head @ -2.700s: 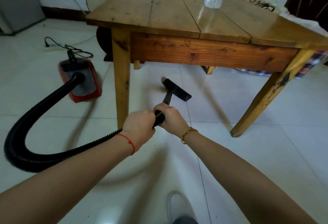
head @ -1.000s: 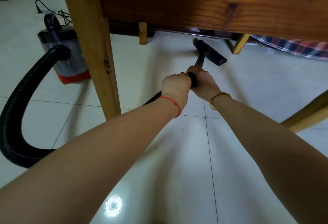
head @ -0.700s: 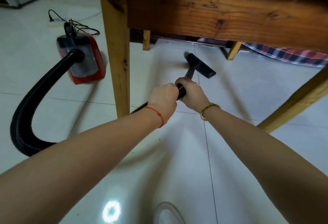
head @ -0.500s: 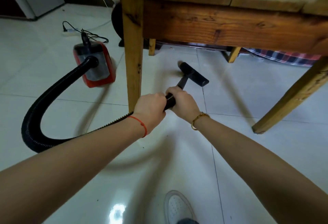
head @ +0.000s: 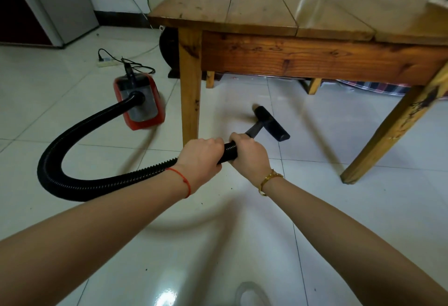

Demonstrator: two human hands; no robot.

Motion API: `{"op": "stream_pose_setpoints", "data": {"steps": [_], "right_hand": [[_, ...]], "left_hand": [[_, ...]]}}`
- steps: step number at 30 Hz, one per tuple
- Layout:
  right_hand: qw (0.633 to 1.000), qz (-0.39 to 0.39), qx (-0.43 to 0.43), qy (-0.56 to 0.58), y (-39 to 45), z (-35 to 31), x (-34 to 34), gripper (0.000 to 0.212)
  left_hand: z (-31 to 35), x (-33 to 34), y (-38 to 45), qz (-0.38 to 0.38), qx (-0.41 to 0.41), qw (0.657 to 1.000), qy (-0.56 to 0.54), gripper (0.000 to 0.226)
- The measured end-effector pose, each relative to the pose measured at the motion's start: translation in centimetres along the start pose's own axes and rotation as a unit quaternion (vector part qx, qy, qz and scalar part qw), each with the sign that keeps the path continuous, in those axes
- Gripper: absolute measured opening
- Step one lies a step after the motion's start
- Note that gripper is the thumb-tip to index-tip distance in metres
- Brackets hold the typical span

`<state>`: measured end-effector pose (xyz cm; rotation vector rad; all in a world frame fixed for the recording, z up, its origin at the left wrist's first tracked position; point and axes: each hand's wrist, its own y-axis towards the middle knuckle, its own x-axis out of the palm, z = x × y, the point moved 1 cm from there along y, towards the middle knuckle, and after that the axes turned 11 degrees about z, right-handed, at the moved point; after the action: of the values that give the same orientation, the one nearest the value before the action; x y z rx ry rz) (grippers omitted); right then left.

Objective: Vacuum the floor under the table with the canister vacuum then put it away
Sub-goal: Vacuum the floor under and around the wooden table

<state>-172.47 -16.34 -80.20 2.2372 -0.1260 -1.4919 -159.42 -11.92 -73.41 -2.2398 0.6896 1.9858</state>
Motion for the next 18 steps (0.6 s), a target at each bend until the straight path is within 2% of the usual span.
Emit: {"op": "stream_pose_setpoints", "data": {"steps": [10, 18], "right_hand": [[0.997, 0.013, 0.071, -0.029, 2.8, 10.0, -0.9, 0.021], [0.989, -0.019, 0.132, -0.07, 4.8, 18.3, -1.4, 0.023]], "left_hand": [[6.1, 3.0, 9.0, -0.007, 0.026, 0.999, -0.034, 0.02], [11.5, 6.4, 16.0, -0.007, 0.051, 0.996, -0.069, 0.021]]}}
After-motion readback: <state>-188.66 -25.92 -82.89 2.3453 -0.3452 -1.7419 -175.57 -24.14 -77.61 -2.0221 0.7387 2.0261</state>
